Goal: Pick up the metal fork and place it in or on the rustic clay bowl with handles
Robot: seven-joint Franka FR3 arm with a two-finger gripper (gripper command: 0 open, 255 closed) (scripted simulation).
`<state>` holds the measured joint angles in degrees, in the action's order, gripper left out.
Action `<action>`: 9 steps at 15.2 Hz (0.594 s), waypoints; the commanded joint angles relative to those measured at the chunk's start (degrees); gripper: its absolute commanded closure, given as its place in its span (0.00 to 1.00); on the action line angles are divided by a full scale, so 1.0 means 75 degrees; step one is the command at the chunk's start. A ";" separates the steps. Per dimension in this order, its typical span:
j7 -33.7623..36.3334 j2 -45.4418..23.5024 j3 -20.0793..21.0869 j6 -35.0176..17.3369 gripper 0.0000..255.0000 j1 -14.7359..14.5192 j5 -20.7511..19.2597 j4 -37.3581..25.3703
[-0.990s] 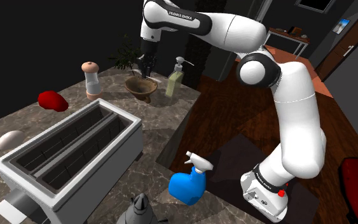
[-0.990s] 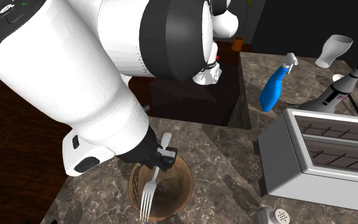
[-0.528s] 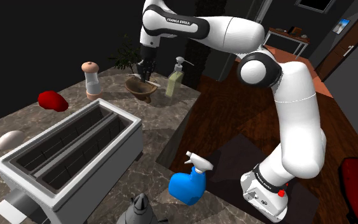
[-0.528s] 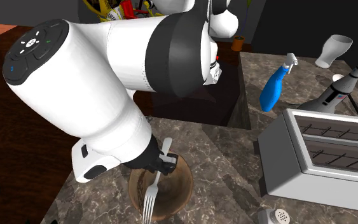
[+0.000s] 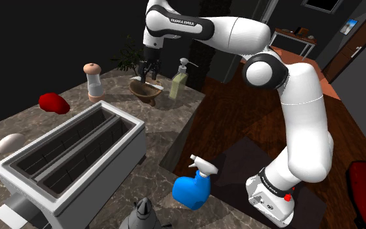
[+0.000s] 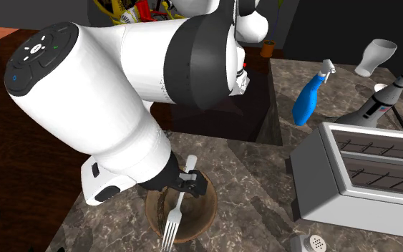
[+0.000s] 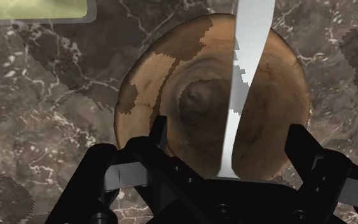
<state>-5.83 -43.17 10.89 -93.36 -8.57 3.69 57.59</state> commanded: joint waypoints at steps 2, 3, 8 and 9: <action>0.0000 0.0000 0.0000 0.0000 0.00 0.0000 0.0000 0.0000; 0.0015 -0.0109 -0.0005 0.0330 0.00 -0.0009 -0.0013 -0.0438; 0.0079 -0.0772 -0.0026 0.1533 0.00 -0.0105 -0.0081 -0.2308; 0.0079 -0.0768 -0.0026 0.1530 0.00 -0.0104 -0.0080 -0.2301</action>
<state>-5.25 -48.66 10.71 -82.35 -9.32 3.12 41.02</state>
